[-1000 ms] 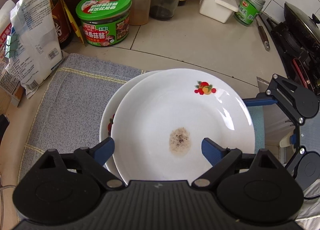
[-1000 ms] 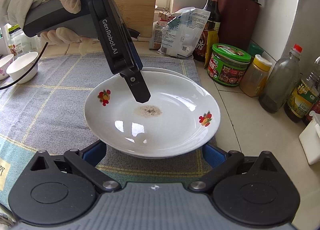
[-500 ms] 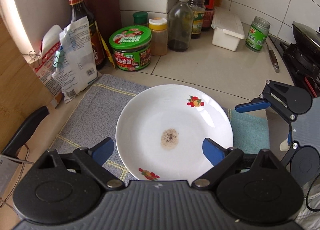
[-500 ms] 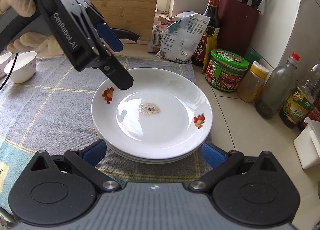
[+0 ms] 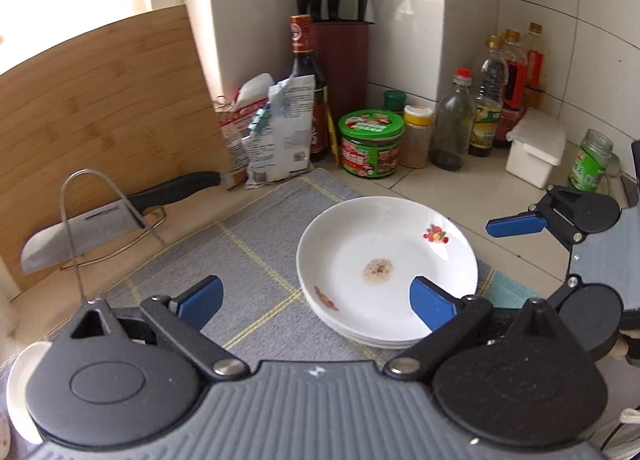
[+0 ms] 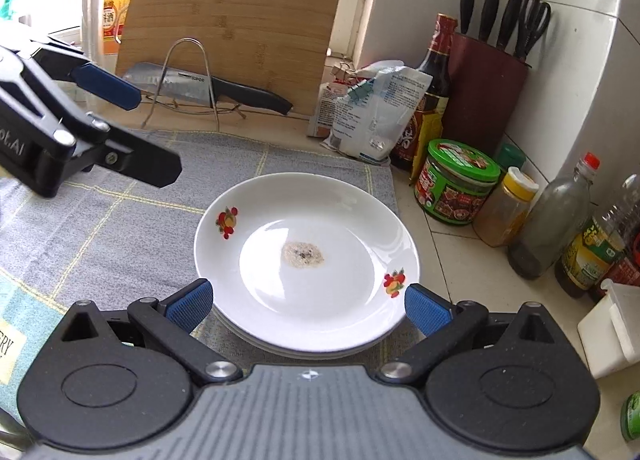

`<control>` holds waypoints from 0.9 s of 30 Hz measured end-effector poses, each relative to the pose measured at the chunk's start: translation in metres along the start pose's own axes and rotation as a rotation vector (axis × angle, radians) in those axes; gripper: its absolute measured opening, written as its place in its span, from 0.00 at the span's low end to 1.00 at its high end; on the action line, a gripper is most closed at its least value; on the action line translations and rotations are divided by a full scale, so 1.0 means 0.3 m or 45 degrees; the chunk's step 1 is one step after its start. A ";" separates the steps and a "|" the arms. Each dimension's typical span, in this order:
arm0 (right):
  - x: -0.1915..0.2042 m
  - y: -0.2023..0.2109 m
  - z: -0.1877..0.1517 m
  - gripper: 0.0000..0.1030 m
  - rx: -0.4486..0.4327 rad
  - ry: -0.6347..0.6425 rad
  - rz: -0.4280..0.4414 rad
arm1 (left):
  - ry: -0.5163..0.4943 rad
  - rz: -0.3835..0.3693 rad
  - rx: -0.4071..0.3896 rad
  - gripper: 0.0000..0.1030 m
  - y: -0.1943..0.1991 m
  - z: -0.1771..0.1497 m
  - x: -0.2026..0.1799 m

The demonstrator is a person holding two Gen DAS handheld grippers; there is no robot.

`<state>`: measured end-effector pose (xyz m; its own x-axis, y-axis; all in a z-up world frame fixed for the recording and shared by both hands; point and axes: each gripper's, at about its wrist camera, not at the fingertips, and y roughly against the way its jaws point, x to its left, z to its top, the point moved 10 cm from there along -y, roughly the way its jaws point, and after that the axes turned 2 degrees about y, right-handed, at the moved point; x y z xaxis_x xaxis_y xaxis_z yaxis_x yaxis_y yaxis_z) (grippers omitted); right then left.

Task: Organize plates and bowls
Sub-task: 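Move both grippers over the plain white bowl on the towel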

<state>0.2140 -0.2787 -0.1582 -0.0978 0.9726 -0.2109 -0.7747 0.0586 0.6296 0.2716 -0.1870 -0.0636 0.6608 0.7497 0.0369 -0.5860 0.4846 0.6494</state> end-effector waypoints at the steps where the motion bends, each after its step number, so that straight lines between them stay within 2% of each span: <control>1: 0.013 -0.005 0.005 1.00 -0.007 0.011 0.017 | 0.003 0.045 -0.005 0.97 0.027 -0.022 0.007; 4: 0.072 -0.017 0.026 1.00 -0.027 0.044 0.075 | 0.040 0.127 -0.013 0.97 0.094 -0.086 0.032; 8: 0.180 -0.021 0.066 1.00 -0.049 0.096 0.116 | 0.145 0.158 -0.014 0.97 0.172 -0.167 0.089; 14: 0.388 -0.034 0.105 1.00 -0.040 0.147 0.178 | 0.200 0.197 -0.066 0.97 0.316 -0.264 0.229; 17: 0.511 -0.051 0.115 1.00 0.005 0.146 0.201 | 0.187 0.200 -0.076 0.97 0.391 -0.323 0.316; 27: 0.940 -0.067 0.105 1.00 0.096 0.189 0.306 | 0.123 0.194 0.007 0.97 0.559 -0.571 0.611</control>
<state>0.2216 0.0014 -0.2067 -0.3672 0.9176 -0.1525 -0.6703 -0.1474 0.7273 0.2141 0.1090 -0.0781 0.5162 0.8542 0.0622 -0.6733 0.3598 0.6459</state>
